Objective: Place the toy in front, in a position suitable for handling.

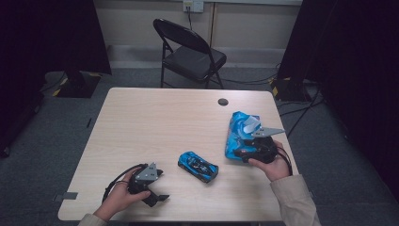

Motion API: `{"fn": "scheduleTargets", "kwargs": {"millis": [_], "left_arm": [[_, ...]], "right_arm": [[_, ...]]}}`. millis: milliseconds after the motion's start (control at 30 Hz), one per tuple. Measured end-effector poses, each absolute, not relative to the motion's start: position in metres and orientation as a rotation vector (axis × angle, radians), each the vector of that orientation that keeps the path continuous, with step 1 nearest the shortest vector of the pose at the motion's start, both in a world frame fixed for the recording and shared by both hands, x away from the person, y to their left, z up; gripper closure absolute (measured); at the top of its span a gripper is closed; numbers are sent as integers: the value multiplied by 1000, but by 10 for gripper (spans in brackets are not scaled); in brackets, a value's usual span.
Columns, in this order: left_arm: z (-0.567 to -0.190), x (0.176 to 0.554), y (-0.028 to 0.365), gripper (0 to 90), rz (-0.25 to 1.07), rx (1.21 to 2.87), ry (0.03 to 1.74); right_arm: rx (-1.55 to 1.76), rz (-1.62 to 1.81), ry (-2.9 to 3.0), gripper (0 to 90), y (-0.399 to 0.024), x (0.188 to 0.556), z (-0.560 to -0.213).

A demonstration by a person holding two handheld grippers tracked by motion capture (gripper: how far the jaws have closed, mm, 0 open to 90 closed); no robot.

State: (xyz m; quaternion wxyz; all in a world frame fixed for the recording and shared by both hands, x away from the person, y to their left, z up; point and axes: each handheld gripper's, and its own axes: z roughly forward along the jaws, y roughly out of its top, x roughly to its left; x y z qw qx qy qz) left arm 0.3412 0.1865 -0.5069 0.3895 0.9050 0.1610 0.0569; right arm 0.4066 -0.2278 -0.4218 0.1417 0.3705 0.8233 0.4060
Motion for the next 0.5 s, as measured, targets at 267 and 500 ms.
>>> {"fn": "scheduleTargets", "kwargs": {"millis": [267,500], "left_arm": [[-507,341,186,62,145,2302,409],[-507,341,186,57,145,2304,411]], "right_arm": [[1125,1117,2327,352,-240,419,-417],[1192,1088,2272,377,-250,435,-414]]}}
